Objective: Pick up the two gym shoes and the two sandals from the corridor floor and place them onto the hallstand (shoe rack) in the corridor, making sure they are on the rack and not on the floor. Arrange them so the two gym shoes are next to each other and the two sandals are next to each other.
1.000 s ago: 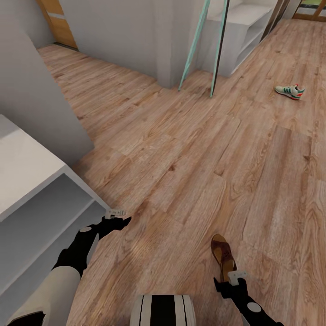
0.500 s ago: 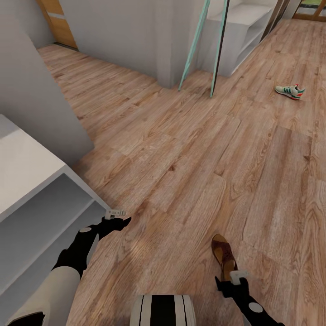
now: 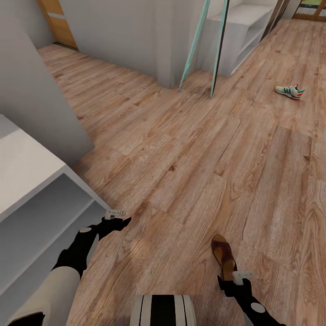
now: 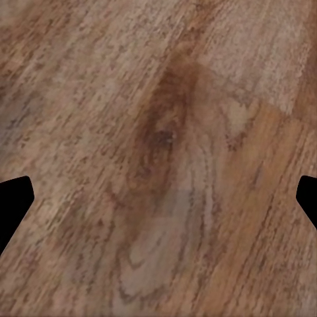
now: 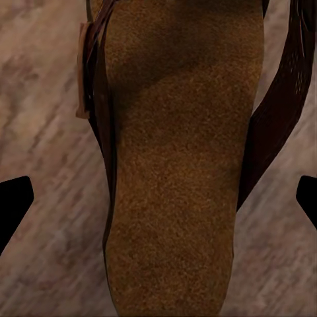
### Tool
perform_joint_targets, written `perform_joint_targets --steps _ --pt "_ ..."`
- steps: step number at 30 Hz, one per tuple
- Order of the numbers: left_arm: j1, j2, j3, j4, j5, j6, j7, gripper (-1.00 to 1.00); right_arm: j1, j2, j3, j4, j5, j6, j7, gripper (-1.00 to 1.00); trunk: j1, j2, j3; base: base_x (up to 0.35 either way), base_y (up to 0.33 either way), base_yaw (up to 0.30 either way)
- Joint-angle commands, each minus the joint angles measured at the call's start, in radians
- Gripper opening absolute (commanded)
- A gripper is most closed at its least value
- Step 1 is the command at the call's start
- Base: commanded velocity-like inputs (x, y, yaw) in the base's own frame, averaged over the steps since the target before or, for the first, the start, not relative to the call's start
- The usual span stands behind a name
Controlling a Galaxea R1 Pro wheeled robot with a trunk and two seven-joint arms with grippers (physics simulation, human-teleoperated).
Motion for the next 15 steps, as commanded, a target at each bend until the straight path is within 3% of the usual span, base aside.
perform_joint_targets --steps 1,11,15 --pt "-0.001 -0.001 0.005 -0.002 -0.004 0.006 -0.008 1.00 0.000 0.001 -0.009 0.001 0.009 -0.004 0.005 1.00 0.000 0.000 -0.001 0.000 0.000 0.000" --pt "-0.004 -0.001 0.004 -0.003 -0.004 0.006 -0.008 1.00 0.000 0.001 -0.010 0.002 0.009 -0.004 0.005 1.00 0.000 0.000 -0.001 0.000 0.000 0.000" --pt "-0.005 -0.002 0.004 -0.003 -0.004 0.006 -0.008 1.00 0.000 0.001 -0.010 0.002 0.009 -0.004 0.005 1.00 0.002 -0.001 -0.016 0.000 0.000 0.000"
